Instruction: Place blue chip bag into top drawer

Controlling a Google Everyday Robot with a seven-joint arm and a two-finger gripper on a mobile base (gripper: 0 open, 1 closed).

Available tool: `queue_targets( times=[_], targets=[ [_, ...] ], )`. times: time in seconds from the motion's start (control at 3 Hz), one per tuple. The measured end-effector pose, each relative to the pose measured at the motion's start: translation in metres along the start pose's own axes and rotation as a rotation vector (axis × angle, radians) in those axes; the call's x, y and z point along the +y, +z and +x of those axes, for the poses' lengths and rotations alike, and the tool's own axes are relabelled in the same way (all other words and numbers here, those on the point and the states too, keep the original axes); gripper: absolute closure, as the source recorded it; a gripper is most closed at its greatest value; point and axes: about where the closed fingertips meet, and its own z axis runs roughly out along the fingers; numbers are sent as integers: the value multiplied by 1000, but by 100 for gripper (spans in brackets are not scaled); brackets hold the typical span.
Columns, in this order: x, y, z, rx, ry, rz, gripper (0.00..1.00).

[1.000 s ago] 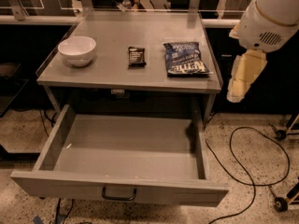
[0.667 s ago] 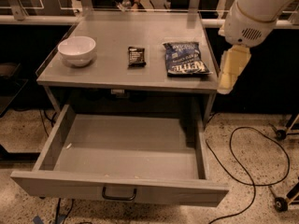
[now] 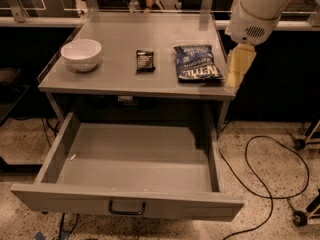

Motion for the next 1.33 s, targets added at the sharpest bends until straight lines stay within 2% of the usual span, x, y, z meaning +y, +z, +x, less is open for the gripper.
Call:
queue_targets(
  times=[0.33,0.67,1.33],
  targets=[
    [-1,1,-1,0,-1,0,0],
    [-30,23,-15,4,-17,-1,0],
    [-70,67,-25,22,-43,-17,0]
  ],
)
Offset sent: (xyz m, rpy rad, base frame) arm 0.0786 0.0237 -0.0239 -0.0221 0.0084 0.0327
